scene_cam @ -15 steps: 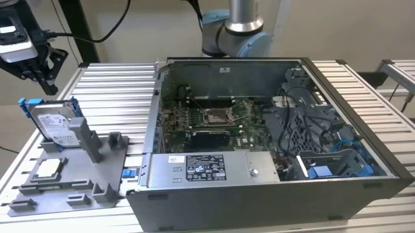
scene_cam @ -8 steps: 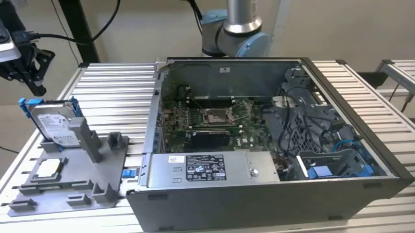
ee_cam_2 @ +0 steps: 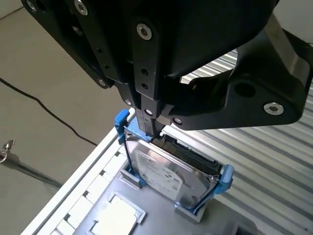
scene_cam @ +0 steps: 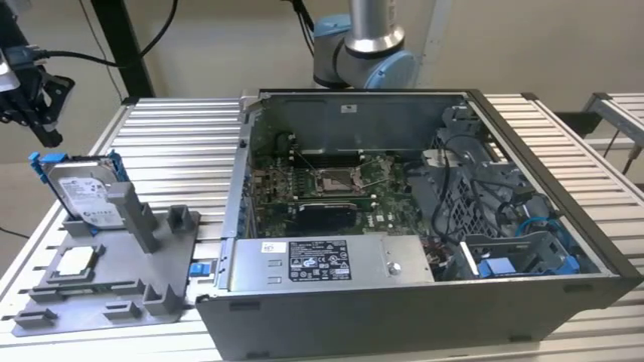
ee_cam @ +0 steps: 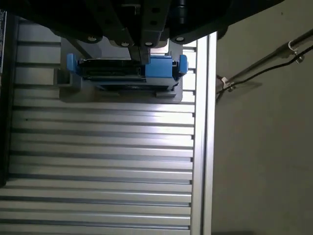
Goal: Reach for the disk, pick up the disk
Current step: 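Reach for the disk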
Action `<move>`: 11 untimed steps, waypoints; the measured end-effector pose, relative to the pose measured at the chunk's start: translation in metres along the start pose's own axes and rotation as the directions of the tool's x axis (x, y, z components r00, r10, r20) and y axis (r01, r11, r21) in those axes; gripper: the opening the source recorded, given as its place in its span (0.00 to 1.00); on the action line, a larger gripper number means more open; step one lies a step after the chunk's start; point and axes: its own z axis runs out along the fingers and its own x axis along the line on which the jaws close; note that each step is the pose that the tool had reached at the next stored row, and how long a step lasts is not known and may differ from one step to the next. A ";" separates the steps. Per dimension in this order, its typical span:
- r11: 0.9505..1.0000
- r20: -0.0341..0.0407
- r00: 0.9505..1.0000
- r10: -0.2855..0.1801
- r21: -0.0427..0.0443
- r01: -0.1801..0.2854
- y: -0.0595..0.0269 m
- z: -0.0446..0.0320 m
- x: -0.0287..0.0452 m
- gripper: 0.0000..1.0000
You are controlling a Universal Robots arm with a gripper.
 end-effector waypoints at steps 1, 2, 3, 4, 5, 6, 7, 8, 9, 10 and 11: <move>1.000 0.000 1.000 0.000 0.000 0.000 0.0012 0.0004 0.0007 0.00; 1.000 0.000 1.000 -0.001 0.000 0.001 0.0021 0.0005 0.0015 0.00; 1.000 0.000 1.000 -0.001 0.000 0.001 0.0026 0.0006 0.0027 0.00; 1.000 0.000 1.000 -0.002 0.000 0.002 0.0029 0.0008 0.0042 0.00; 1.000 0.000 1.000 -0.002 0.000 0.002 0.0029 0.0010 0.0060 0.00; 1.000 0.000 1.000 -0.002 0.000 0.002 0.0029 0.0011 0.0079 0.00; 1.000 0.000 1.000 -0.002 0.000 0.002 0.0030 0.0012 0.0094 0.00; 1.000 0.000 1.000 -0.002 0.000 0.002 0.0030 0.0013 0.0099 0.00; 1.000 0.000 1.000 -0.002 0.000 0.002 0.0030 0.0013 0.0099 0.00; 1.000 0.000 1.000 -0.002 0.000 0.002 0.0030 0.0012 0.0102 0.00; 1.000 0.000 1.000 -0.002 0.000 0.002 0.0030 0.0012 0.0104 0.00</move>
